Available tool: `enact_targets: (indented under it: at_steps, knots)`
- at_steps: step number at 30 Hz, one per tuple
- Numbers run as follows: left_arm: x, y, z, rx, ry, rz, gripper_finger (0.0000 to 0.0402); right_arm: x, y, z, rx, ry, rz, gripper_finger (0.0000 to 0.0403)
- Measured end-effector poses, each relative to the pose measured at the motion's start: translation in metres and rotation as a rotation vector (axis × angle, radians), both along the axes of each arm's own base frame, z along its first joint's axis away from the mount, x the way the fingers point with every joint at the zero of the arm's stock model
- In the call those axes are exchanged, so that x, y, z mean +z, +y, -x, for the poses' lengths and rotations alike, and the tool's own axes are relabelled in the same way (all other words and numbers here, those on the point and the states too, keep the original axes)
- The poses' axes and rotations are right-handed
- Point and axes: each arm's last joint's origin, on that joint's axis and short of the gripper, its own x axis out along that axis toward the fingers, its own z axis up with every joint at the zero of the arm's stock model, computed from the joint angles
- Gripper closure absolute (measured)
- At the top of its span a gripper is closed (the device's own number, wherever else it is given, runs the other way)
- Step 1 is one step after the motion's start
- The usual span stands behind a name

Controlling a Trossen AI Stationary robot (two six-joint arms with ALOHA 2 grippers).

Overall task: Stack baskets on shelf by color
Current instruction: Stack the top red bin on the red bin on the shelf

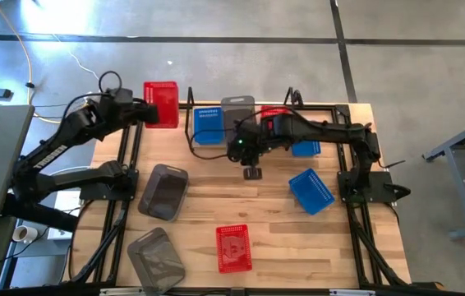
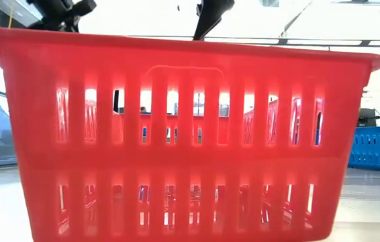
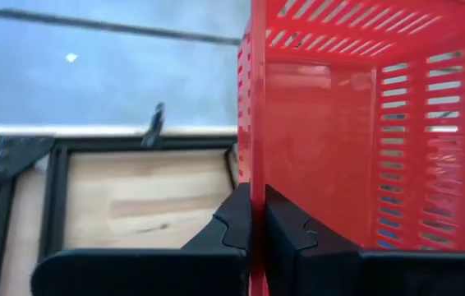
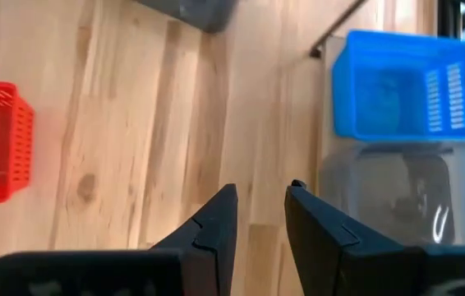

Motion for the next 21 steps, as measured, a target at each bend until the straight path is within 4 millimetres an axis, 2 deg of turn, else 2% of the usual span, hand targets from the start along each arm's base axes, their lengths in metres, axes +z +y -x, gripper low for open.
enact_targets:
  at_steps: [7, 16, 21]
  knots:
    - [0.024, -0.005, -0.009, -0.066, -0.049, -0.035, 0.0401, 0.001, 0.012, -0.002, 0.05, -0.013, 0.036, 0.0311]
    - [0.028, -0.012, -0.042, -0.146, -0.065, -0.004, 0.0401, 0.005, 0.029, 0.004, 0.041, 0.021, 0.058, 0.0311]
    - [0.031, -0.019, -0.064, -0.156, -0.046, -0.023, 0.0401, 0.018, 0.035, 0.008, -0.025, -0.011, 0.122, 0.0311]
